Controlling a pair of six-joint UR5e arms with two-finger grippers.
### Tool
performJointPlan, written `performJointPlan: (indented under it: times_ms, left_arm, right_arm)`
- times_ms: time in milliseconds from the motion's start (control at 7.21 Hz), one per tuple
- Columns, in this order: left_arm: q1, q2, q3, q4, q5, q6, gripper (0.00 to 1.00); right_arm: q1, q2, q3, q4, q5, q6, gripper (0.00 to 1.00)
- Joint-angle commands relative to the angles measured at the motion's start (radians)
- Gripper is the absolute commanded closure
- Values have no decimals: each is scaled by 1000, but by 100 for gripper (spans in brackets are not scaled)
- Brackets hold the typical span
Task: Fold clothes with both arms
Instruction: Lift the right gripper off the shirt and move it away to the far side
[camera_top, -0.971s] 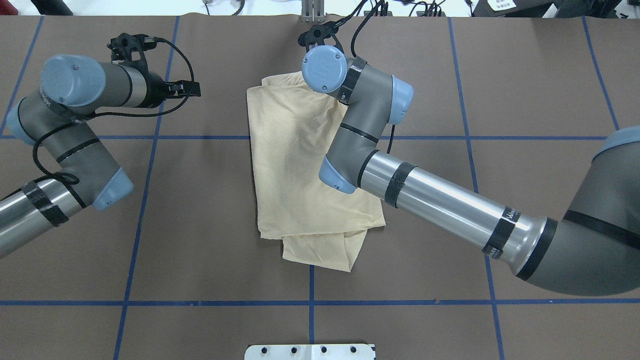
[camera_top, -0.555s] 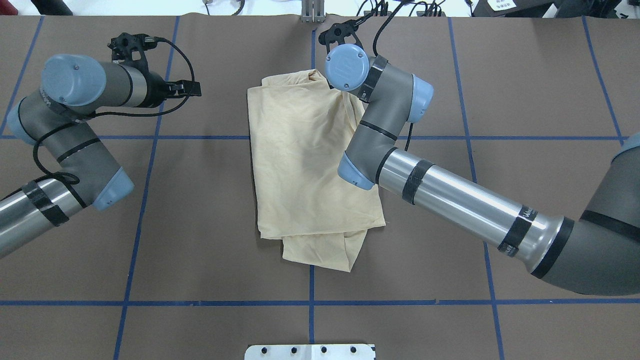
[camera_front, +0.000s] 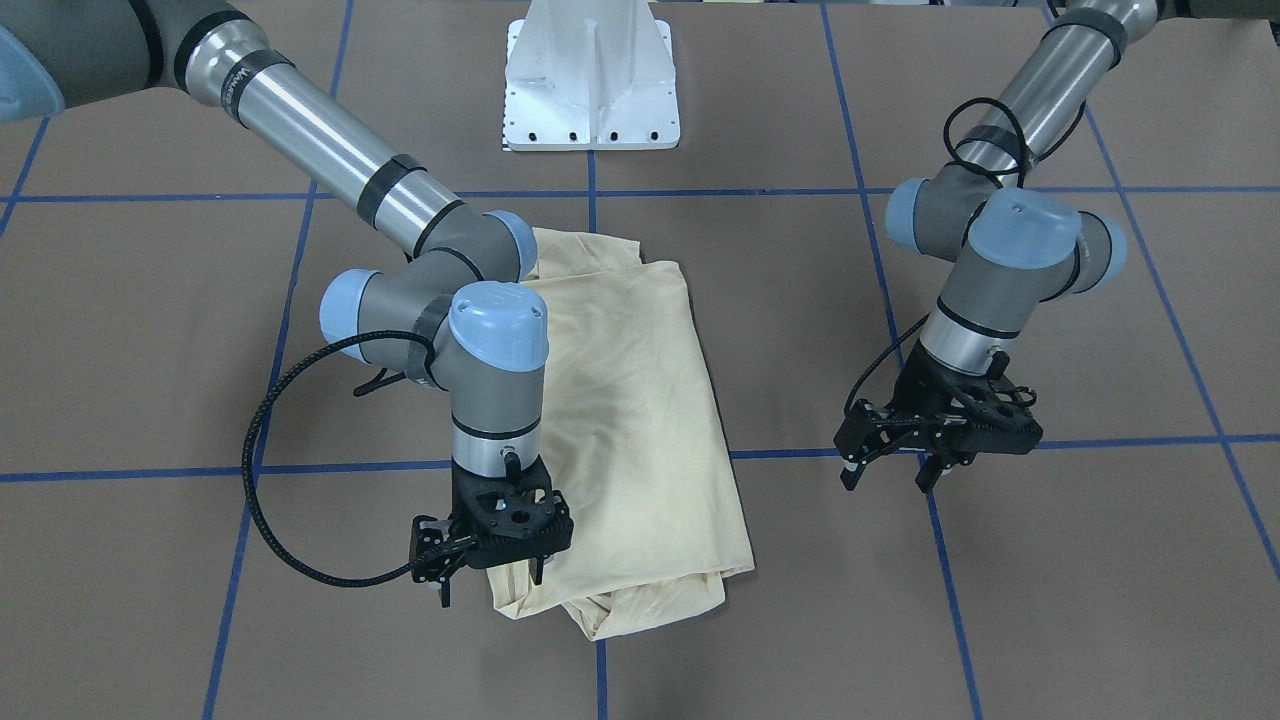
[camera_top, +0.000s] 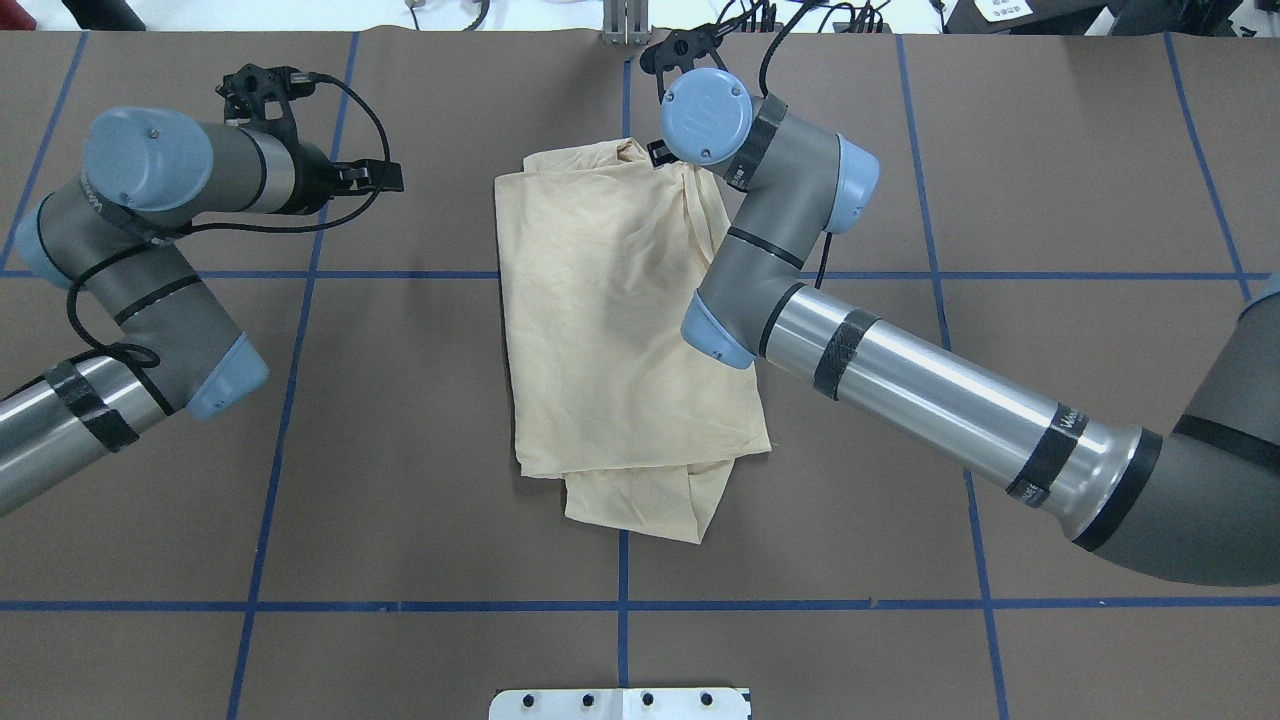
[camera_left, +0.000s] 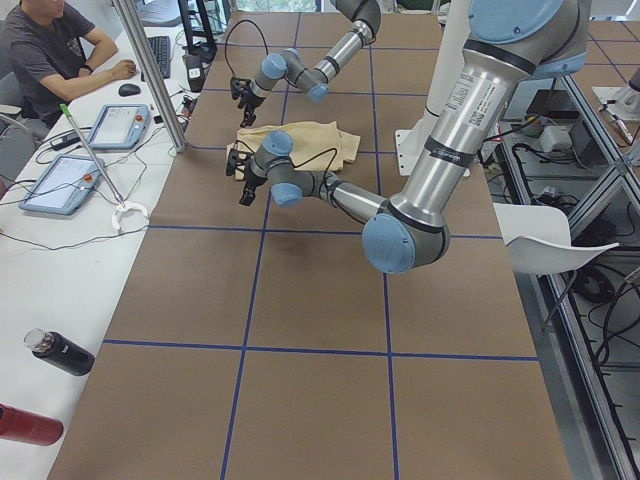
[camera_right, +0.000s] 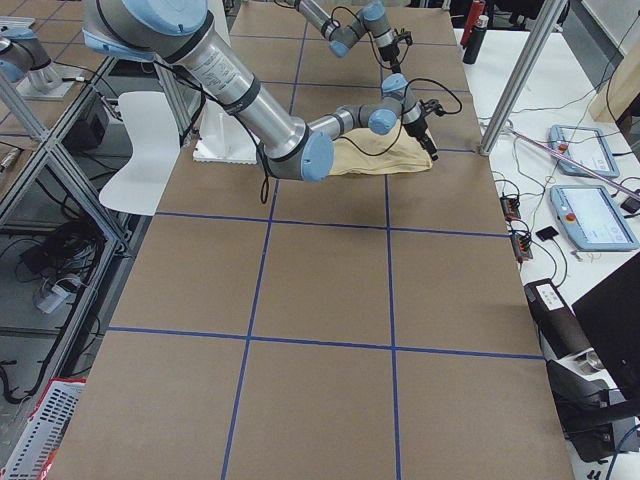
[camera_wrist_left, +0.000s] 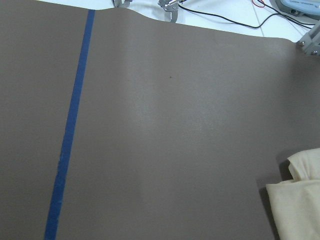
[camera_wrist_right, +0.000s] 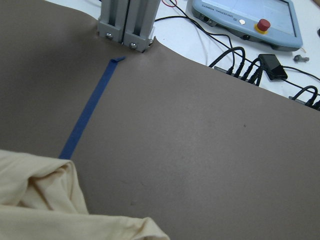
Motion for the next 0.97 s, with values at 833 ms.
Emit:
performJointPlan:
  times_ms: [833]
  left_arm:
    - [17, 1, 0, -3, -18, -44, 0]
  right_arm:
    - [-43, -125, 85, -3, 53, -14, 0]
